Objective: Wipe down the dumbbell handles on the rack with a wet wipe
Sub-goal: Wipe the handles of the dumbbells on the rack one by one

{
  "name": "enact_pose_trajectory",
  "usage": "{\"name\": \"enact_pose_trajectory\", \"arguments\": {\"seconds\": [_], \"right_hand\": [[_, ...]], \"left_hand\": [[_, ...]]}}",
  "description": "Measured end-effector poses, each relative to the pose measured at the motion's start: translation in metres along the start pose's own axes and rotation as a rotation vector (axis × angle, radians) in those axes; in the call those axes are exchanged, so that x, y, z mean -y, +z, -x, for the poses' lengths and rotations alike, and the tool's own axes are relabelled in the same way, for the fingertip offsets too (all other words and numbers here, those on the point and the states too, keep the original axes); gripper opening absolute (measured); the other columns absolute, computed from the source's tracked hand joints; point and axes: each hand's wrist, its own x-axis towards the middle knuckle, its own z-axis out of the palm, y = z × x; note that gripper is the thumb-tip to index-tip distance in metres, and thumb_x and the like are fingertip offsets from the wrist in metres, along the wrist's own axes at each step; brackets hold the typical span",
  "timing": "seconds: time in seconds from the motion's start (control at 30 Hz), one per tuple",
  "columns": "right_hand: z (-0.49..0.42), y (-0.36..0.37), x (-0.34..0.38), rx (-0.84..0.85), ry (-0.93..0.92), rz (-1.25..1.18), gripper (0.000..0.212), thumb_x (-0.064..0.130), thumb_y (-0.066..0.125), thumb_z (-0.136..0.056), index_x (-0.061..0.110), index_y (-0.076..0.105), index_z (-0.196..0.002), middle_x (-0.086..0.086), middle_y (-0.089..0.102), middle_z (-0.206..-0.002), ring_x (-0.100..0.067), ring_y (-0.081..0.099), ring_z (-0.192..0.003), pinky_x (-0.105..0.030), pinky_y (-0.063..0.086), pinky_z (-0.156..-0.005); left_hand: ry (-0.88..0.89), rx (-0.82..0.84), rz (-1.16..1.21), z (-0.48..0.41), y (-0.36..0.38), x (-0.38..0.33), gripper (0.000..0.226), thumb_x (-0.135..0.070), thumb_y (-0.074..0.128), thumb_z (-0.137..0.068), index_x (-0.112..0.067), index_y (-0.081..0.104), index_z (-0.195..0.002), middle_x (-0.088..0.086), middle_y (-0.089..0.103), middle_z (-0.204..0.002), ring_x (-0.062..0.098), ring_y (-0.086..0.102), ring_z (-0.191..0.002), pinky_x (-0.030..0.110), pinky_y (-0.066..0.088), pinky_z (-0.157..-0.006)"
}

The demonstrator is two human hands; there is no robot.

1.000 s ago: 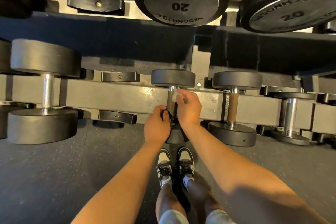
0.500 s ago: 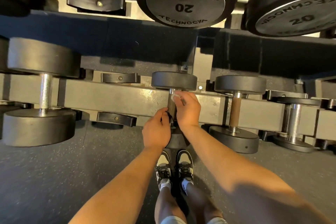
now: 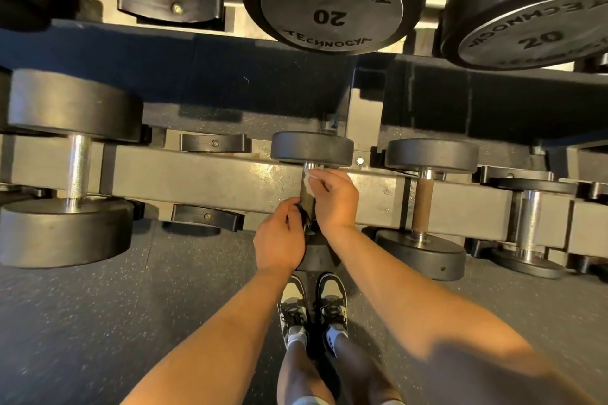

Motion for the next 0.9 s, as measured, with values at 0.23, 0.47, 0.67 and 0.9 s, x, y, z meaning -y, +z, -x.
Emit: {"name": "enact_pose_trajectory", "arguments": {"seconds": [0.23, 0.47, 0.67, 0.9], "right_hand": [[0.028, -0.009, -0.019, 0.131, 0.029, 0.144, 0.017, 0.005, 0.071, -0.09, 0.016, 0.077, -0.102, 0.002, 0.062, -0.096, -0.008, 0.06, -0.088, -0.006, 0.044, -0.085], [0.003, -0.004, -0.005, 0.025, 0.008, 0.104, 0.014, 0.006, 0.069, -0.092, 0.013, 0.076, -0.101, 0.0, 0.062, -0.102, -0.01, 0.058, -0.091, -0.007, 0.044, -0.084], [0.017, -0.006, -0.018, 0.175, 0.083, 0.233, 0.01, 0.009, 0.074, -0.087, 0.018, 0.073, -0.09, -0.001, 0.06, -0.095, -0.006, 0.053, -0.079, -0.005, 0.04, -0.071], [0.027, -0.018, -0.017, 0.372, 0.338, 0.284, 0.019, 0.006, 0.081, -0.079, 0.021, 0.07, -0.073, 0.005, 0.069, -0.08, -0.012, 0.065, -0.081, -0.026, 0.056, -0.081]], "left_hand": [[0.008, -0.009, 0.007, 0.0, 0.0, 0.0, 0.035, -0.034, 0.036, -0.106, -0.04, 0.061, -0.129, 0.001, 0.073, -0.1, 0.024, 0.064, -0.092, 0.04, 0.052, -0.084], [0.022, -0.023, 0.047, 0.001, 0.001, 0.002, 0.036, -0.034, 0.037, -0.106, -0.037, 0.062, -0.131, 0.002, 0.073, -0.109, 0.024, 0.064, -0.099, 0.041, 0.052, -0.089], [0.043, 0.043, 0.15, 0.0, -0.006, 0.01, 0.034, -0.029, 0.037, -0.108, -0.026, 0.064, -0.128, -0.002, 0.07, -0.115, 0.017, 0.062, -0.105, 0.032, 0.048, -0.088], [0.001, 0.022, 0.182, 0.018, -0.007, 0.021, 0.034, -0.024, 0.035, -0.109, -0.022, 0.061, -0.131, -0.005, 0.067, -0.121, 0.014, 0.056, -0.113, 0.027, 0.039, -0.091]]}}
